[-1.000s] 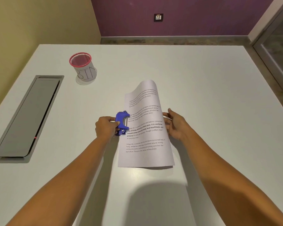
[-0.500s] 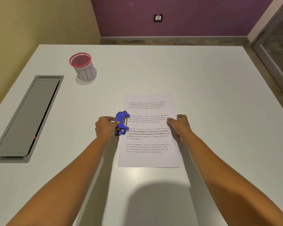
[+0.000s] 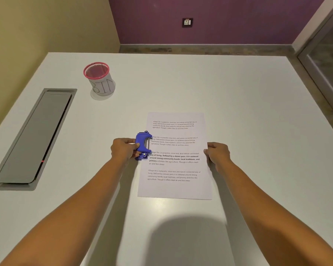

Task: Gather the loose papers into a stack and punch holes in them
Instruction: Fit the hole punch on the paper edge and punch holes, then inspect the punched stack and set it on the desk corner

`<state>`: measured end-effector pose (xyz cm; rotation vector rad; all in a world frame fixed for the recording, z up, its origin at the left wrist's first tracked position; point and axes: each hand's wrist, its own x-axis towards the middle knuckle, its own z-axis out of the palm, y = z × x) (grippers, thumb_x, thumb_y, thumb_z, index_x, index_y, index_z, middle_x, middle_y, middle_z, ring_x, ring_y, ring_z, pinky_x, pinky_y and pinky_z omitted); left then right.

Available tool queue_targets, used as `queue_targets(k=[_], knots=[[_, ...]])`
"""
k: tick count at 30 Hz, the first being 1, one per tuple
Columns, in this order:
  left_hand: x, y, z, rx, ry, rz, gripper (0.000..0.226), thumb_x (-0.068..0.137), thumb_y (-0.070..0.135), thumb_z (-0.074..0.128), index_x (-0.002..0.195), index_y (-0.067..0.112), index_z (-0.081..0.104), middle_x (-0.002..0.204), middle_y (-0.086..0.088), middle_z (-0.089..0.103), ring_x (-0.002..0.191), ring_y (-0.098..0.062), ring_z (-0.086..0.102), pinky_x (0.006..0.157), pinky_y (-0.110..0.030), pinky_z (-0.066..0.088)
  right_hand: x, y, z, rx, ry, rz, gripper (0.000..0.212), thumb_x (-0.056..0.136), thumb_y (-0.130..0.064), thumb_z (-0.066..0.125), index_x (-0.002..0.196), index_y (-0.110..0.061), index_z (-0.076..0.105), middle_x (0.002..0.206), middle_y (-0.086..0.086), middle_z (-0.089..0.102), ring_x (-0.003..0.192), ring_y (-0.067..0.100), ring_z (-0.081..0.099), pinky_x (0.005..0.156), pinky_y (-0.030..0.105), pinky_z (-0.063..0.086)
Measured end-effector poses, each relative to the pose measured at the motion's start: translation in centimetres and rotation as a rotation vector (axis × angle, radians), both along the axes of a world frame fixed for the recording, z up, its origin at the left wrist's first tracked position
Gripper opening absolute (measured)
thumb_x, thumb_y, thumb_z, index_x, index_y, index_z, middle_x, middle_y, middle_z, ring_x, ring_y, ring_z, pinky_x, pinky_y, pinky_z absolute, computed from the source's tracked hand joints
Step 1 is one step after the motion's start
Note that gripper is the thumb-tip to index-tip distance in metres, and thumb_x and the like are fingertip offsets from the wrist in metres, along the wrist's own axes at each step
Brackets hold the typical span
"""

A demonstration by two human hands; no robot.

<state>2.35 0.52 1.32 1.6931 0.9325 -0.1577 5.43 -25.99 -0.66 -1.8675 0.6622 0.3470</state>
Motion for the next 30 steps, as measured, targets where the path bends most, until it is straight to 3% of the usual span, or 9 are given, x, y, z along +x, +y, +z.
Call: queue_targets(k=[5, 10, 13, 17, 21, 23, 26, 28, 30], knots=[[-0.3, 1.7, 0.1, -0.014, 0.006, 0.032, 0.022, 0.082, -0.003, 0.062, 0.104, -0.001, 0.063, 0.078, -0.017, 0.063, 0.056, -0.023, 0.056, 0.069, -0.031, 0.055, 0.2, 0.0, -0.1, -0.020, -0.017, -0.011, 0.031, 0.080, 0.009, 0.055, 0.104, -0.004, 0.069, 0.097, 0.011, 0.066, 0.085, 0.022, 0.058, 0.084, 0.031, 0.049], [-0.8, 4.3, 0.2, 0.021, -0.002, 0.052, 0.023, 0.083, -0.003, 0.061, 0.106, -0.002, 0.063, 0.084, -0.019, 0.063, 0.039, -0.013, 0.056, 0.047, -0.018, 0.053, 0.3, -0.2, -0.2, -0.017, -0.015, -0.034, 0.030, 0.080, 0.009, 0.054, 0.100, -0.006, 0.070, 0.089, 0.009, 0.064, 0.074, 0.022, 0.057, 0.058, 0.022, 0.047], [-0.9, 5.3, 0.2, 0.028, -0.004, 0.071, 0.023, 0.083, -0.004, 0.061, 0.106, -0.003, 0.062, 0.080, -0.017, 0.063, 0.030, -0.006, 0.054, 0.043, -0.016, 0.052, 0.4, -0.1, -0.3, 0.001, -0.010, -0.049, 0.030, 0.080, 0.009, 0.055, 0.102, -0.006, 0.070, 0.090, 0.008, 0.063, 0.080, 0.022, 0.058, 0.066, 0.029, 0.051], [-1.1, 5.9, 0.4, 0.029, -0.004, 0.108, 0.023, 0.083, -0.003, 0.061, 0.106, -0.002, 0.062, 0.078, -0.015, 0.062, 0.029, -0.005, 0.054, 0.040, -0.014, 0.051, 0.3, -0.2, -0.4, 0.009, -0.015, -0.069, 0.030, 0.080, 0.009, 0.053, 0.099, -0.007, 0.070, 0.089, 0.009, 0.064, 0.075, 0.022, 0.058, 0.058, 0.024, 0.047], [-1.3, 5.6, 0.6, 0.018, -0.007, 0.118, 0.022, 0.083, -0.001, 0.062, 0.105, -0.003, 0.062, 0.083, -0.017, 0.063, 0.031, -0.006, 0.057, 0.041, -0.015, 0.052, 0.1, -0.2, -0.2, 0.021, -0.034, -0.074, 0.031, 0.080, 0.010, 0.052, 0.100, -0.007, 0.069, 0.091, 0.008, 0.065, 0.079, 0.021, 0.058, 0.069, 0.025, 0.045], [-1.4, 5.2, 0.8, 0.018, -0.009, 0.138, 0.023, 0.083, 0.002, 0.064, 0.105, -0.005, 0.062, 0.083, -0.016, 0.065, 0.042, -0.013, 0.062, 0.054, -0.024, 0.058, 0.1, -0.2, 0.0, 0.031, -0.044, -0.078, 0.031, 0.080, 0.009, 0.051, 0.099, -0.009, 0.069, 0.096, 0.010, 0.066, 0.081, 0.022, 0.059, 0.069, 0.026, 0.046], [-1.6, 3.9, 1.2, 0.258, -0.020, 0.116, 0.035, 0.084, 0.012, 0.064, 0.118, 0.003, 0.060, 0.116, -0.016, 0.064, 0.086, -0.031, 0.065, 0.088, -0.041, 0.052, 0.0, -0.3, 0.4, 0.004, -0.072, -0.050, 0.032, 0.082, 0.005, 0.053, 0.108, -0.009, 0.065, 0.106, 0.011, 0.065, 0.094, 0.027, 0.061, 0.075, 0.026, 0.045], [-1.7, 2.7, 1.9, 0.413, -0.114, 0.048, 0.036, 0.085, 0.012, 0.060, 0.121, 0.006, 0.059, 0.126, -0.014, 0.059, 0.108, -0.031, 0.059, 0.094, -0.037, 0.047, 0.0, -0.4, 0.7, -0.005, -0.097, -0.027, 0.033, 0.084, 0.003, 0.054, 0.114, -0.009, 0.061, 0.110, 0.012, 0.064, 0.102, 0.027, 0.059, 0.086, 0.028, 0.045], [-1.7, 1.2, 2.3, 0.424, -0.226, -0.029, 0.037, 0.087, 0.009, 0.056, 0.124, 0.005, 0.057, 0.127, -0.014, 0.058, 0.114, -0.030, 0.055, 0.097, -0.035, 0.044, -0.1, -0.5, 1.1, 0.025, -0.130, -0.004, 0.032, 0.085, 0.003, 0.054, 0.115, -0.006, 0.059, 0.107, 0.013, 0.064, 0.097, 0.025, 0.058, 0.097, 0.035, 0.046]])
